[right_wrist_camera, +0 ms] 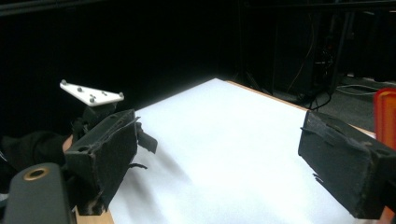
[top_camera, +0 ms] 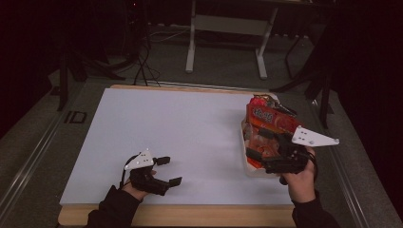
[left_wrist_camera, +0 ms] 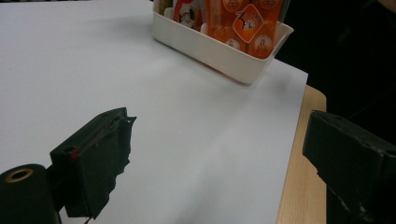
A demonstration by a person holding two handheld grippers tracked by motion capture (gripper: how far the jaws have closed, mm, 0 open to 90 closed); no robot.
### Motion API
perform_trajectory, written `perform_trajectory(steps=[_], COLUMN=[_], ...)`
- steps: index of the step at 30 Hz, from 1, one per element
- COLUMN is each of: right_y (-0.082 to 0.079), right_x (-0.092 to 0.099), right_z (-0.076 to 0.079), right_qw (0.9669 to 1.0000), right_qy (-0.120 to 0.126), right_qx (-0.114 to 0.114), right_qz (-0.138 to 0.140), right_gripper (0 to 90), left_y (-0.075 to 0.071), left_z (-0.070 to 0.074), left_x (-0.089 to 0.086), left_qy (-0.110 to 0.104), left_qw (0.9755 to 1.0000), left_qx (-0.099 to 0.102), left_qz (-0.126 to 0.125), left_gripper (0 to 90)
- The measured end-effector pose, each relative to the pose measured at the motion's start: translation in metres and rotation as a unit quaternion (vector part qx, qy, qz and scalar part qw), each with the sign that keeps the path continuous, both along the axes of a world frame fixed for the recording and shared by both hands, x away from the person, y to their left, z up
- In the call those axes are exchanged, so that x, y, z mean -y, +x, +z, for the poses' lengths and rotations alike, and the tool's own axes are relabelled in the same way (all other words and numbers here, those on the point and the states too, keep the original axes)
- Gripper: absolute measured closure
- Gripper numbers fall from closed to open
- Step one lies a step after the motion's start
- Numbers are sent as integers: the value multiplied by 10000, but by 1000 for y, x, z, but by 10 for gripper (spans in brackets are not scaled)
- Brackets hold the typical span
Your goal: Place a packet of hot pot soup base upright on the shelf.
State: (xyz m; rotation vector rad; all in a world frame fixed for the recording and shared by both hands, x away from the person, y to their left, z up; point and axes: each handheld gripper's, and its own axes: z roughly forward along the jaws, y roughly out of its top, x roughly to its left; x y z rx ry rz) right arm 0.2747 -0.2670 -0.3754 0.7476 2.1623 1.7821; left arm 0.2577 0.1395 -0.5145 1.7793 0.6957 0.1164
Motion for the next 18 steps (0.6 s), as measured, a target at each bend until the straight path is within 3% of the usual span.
perform_trajectory(steps=[4, 18], right_y=[2, 0], right_x=[-8, -31], right_z=[-13, -64], right_qw=[9998, 9969], right_qy=[-204, -526], right_qx=[-55, -495], right_qz=[50, 300], right_gripper=[117, 131], left_y=[-1, -2], left_z=[0, -1], left_x=[0, 0], left_qy=[-5, 53], left_qw=[10000, 10000], left_qx=[26, 76], left_qz=[-7, -6], left_gripper=[83, 82])
